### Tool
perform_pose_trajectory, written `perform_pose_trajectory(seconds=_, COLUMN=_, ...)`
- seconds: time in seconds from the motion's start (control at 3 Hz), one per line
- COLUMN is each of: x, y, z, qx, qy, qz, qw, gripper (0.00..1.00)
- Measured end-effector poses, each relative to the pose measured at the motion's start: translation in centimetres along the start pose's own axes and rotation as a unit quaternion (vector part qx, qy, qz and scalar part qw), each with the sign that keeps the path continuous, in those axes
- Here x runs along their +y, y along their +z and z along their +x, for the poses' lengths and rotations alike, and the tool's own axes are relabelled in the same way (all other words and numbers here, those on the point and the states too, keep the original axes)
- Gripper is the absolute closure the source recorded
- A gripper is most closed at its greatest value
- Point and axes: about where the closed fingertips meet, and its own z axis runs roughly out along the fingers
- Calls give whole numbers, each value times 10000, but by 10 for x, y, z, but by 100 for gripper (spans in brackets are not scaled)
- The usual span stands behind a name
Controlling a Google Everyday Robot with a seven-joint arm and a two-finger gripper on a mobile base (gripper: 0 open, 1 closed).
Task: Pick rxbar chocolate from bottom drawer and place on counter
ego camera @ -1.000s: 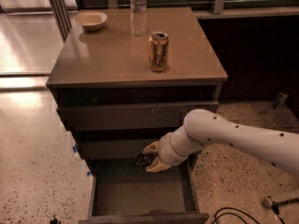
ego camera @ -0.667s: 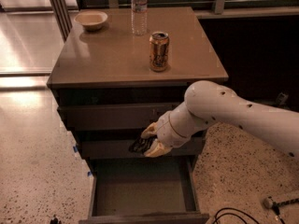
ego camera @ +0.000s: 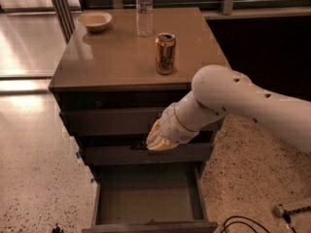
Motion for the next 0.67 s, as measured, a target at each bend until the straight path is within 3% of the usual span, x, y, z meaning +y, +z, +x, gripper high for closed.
perform_pose_trajectory(seconds=0.33, x=-13, y=-15, z=-3, qx=26, qy=47, qz=150, qw=9999, gripper=100)
perform_pose_trajectory(seconds=0.67, x=-43, y=-60, z=-19, qx=277, qy=13, qz=565, qw=9980, gripper=100)
